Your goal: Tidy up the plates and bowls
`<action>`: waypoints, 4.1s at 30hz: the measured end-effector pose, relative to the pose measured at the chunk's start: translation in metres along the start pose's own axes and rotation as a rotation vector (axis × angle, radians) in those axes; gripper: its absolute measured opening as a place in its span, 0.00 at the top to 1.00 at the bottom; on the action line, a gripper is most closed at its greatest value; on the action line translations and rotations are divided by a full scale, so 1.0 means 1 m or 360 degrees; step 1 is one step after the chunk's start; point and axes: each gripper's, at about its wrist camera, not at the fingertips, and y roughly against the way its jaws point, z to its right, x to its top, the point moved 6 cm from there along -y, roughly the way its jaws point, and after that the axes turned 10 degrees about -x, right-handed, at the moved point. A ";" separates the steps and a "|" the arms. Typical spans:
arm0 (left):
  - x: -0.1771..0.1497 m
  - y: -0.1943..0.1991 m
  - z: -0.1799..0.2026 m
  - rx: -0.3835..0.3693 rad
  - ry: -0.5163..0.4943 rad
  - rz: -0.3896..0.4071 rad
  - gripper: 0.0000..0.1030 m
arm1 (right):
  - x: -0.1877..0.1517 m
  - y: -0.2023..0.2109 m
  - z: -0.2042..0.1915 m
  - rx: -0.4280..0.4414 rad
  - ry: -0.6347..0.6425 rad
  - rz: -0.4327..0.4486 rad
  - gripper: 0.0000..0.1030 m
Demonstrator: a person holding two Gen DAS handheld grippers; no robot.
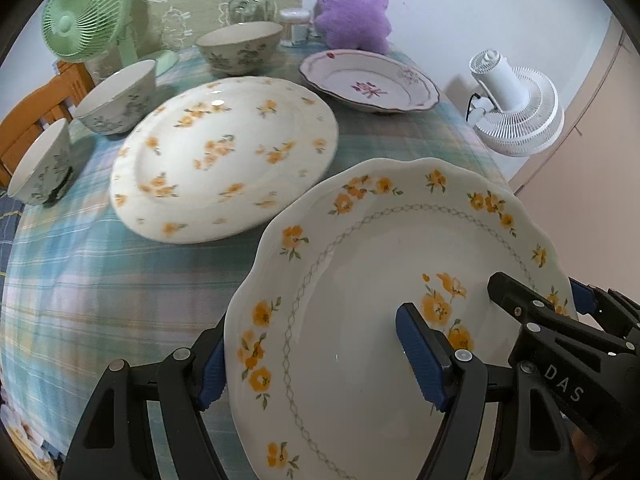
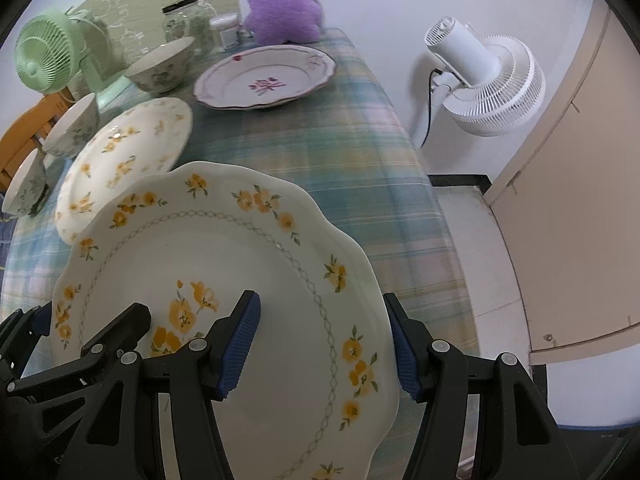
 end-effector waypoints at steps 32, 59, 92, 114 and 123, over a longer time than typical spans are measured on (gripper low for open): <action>0.006 -0.023 0.018 0.0051 0.0001 -0.0080 0.20 | 0.003 -0.028 0.030 0.0002 0.0016 -0.0083 0.33; 0.019 0.081 -0.061 0.0008 -0.0138 0.0139 0.08 | 0.008 0.085 -0.033 -0.0133 -0.0178 0.0198 0.21; 0.118 0.031 -0.156 0.0160 0.0073 0.0156 0.13 | 0.123 0.034 -0.139 0.0081 -0.0124 0.0187 0.21; 0.122 -0.041 -0.168 0.0188 0.0102 -0.0021 0.24 | 0.142 -0.061 -0.164 0.0103 -0.0008 -0.0033 0.28; 0.120 -0.039 -0.169 0.0175 0.0086 -0.0037 0.27 | 0.142 -0.064 -0.170 0.0072 0.0014 -0.0057 0.33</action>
